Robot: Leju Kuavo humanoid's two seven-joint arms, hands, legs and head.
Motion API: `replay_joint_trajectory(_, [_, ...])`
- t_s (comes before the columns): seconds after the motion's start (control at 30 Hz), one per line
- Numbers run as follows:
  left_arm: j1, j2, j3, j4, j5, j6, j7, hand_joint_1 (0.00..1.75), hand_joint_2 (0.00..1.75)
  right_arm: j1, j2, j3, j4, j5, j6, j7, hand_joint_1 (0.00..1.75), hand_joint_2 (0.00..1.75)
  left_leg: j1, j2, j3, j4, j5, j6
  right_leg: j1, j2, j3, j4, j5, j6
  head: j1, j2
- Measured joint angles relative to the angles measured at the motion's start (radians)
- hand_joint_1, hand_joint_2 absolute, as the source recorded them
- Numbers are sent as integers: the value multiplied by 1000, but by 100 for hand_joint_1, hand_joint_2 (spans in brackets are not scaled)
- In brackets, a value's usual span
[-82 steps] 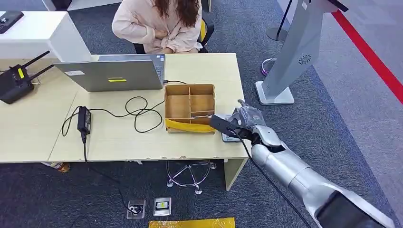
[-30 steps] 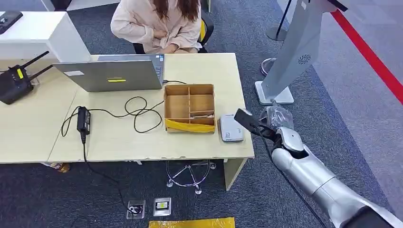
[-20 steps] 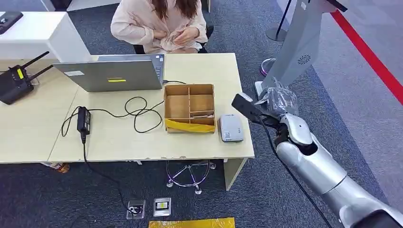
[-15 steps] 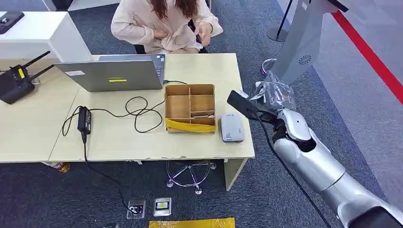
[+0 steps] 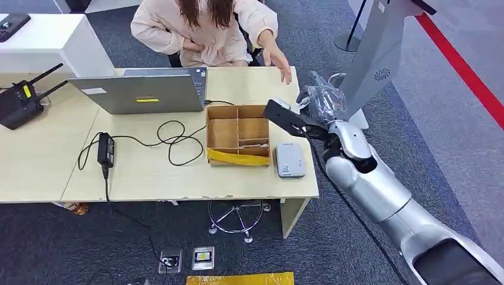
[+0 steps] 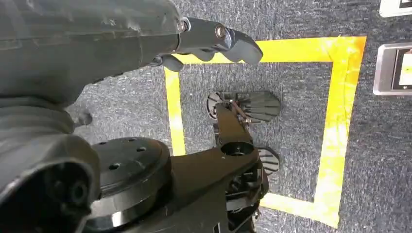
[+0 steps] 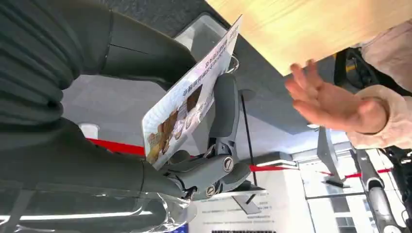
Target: Pass the card to the sensor for recognition and then transmit it.
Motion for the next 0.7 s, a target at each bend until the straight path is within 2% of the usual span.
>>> replay_joint_trajectory(0.3, [7,3,3,0,27,2,0,0,0,-60,103,23,192,-9,-66,-52,175,175,0,0,0,0,0,0,0,0,0,0,0,0,0,0])
replay_joint_trajectory(0.7, [10,2,4,0,27,23,1,0,0,-82,149,24,314,-10,-83,-76,175,175,0,0,0,0,0,0,0,0,0,0,0,0,0,0])
